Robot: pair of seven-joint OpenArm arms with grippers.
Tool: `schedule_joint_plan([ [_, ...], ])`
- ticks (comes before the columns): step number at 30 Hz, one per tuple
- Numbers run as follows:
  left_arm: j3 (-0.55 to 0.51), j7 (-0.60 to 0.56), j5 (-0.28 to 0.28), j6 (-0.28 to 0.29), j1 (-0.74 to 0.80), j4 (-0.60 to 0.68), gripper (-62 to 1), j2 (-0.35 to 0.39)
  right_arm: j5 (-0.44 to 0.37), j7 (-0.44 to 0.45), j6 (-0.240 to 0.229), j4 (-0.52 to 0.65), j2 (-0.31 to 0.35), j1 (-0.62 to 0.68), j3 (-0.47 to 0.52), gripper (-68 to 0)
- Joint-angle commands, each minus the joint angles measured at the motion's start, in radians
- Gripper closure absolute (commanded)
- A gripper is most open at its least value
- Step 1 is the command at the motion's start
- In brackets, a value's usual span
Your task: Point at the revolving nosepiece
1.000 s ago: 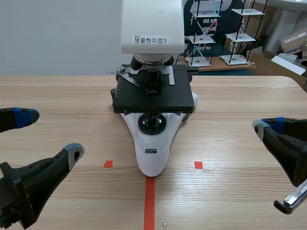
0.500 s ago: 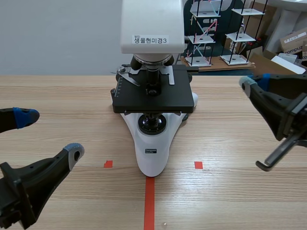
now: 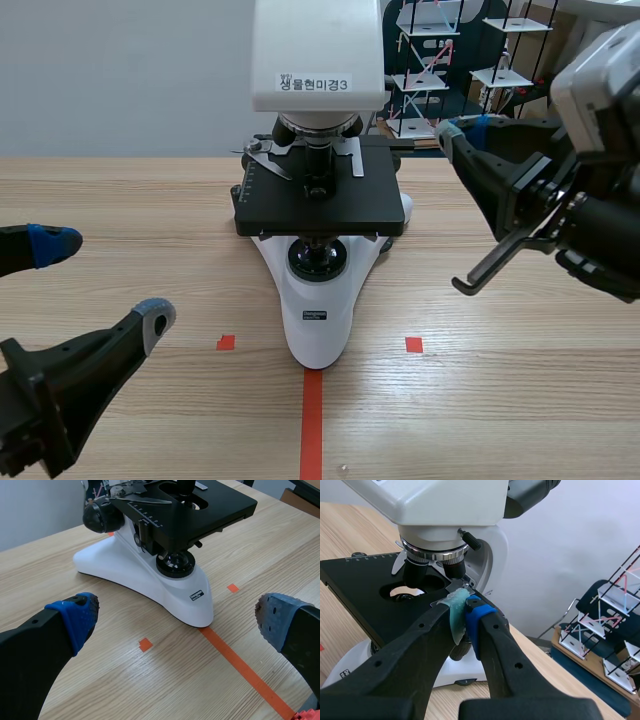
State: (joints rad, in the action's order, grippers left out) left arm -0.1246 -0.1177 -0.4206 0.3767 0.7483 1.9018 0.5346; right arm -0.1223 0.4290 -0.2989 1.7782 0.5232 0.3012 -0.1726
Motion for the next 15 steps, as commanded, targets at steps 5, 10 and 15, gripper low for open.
schedule_joint_plan([
  [5,0.003,-0.017,-0.01,0.003,0.002,0.016,-62.3,-0.002,-0.012,0.037,0.018,-0.014,0.002,-0.055,-0.039,-0.8],
  [10,0.003,-0.017,-0.01,0.003,0.002,0.016,-62.3,-0.002,-0.011,0.083,0.023,-0.064,0.003,-0.089,-0.074,-0.8],
  [15,0.003,-0.017,-0.01,0.003,0.002,0.016,-62.3,-0.002,-0.011,0.087,0.023,-0.095,0.003,-0.121,-0.097,-0.8],
])
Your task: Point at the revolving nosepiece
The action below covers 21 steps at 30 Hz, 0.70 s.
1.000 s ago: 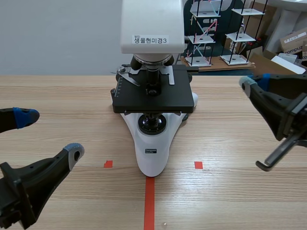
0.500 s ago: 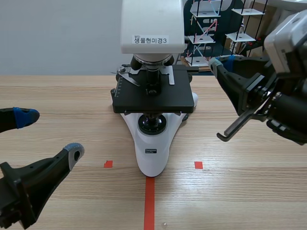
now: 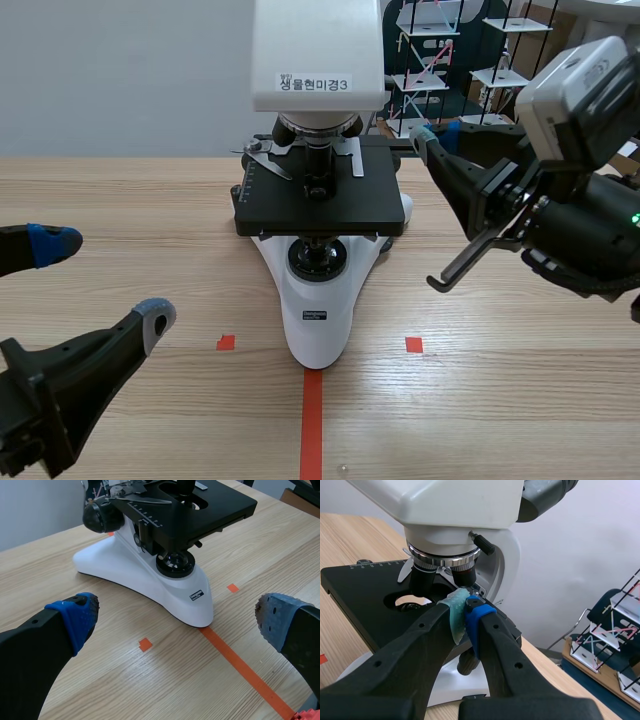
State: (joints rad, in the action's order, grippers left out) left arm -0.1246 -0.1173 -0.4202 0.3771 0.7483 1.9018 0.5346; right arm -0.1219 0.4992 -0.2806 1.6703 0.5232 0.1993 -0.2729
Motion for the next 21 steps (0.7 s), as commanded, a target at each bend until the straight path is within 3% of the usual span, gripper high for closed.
schedule_joint_plan([
  [1,0.003,-0.018,-0.01,0.002,0.002,0.016,-62.3,-0.002,-0.012,0.02,0.004,0.01,0.003,-0.02,0.003,-0.8],
  [21,0.003,-0.018,-0.01,0.002,0.002,0.016,-62.3,-0.002,-0.013,0.034,0.004,-0.015,0.0,-0.085,-0.047,-0.8],
])
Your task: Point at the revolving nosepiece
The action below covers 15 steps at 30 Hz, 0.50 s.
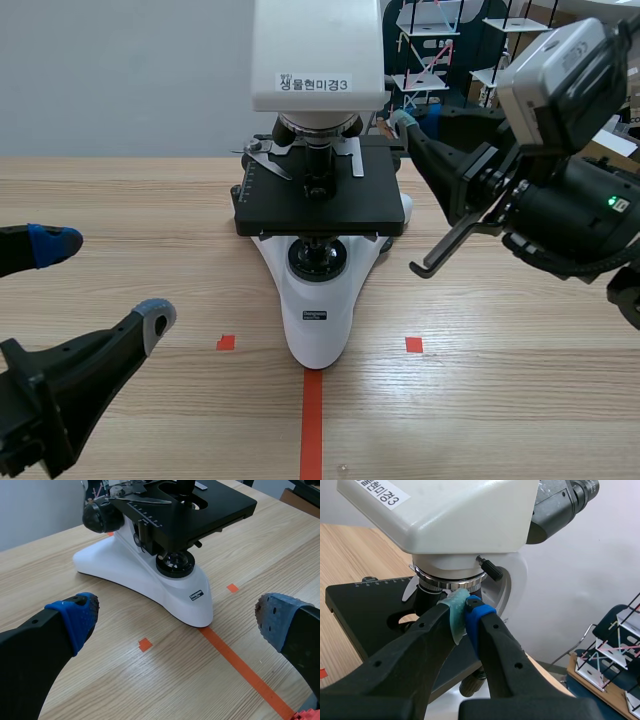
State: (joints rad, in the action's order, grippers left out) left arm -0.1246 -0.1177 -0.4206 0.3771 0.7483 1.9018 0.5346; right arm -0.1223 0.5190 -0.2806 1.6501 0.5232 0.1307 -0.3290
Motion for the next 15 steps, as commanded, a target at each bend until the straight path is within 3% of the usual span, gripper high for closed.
schedule_joint_plan([
  [1,0.003,-0.017,-0.01,0.002,0.002,0.016,-62.3,-0.002,-0.012,0.012,0.004,0.005,0.0,-0.017,0.009,-0.8],
  [15,0.003,-0.017,-0.01,0.002,0.002,0.016,-62.3,-0.002,-0.012,0.004,0.004,0.002,0.0,-0.016,0.009,-0.8],
])
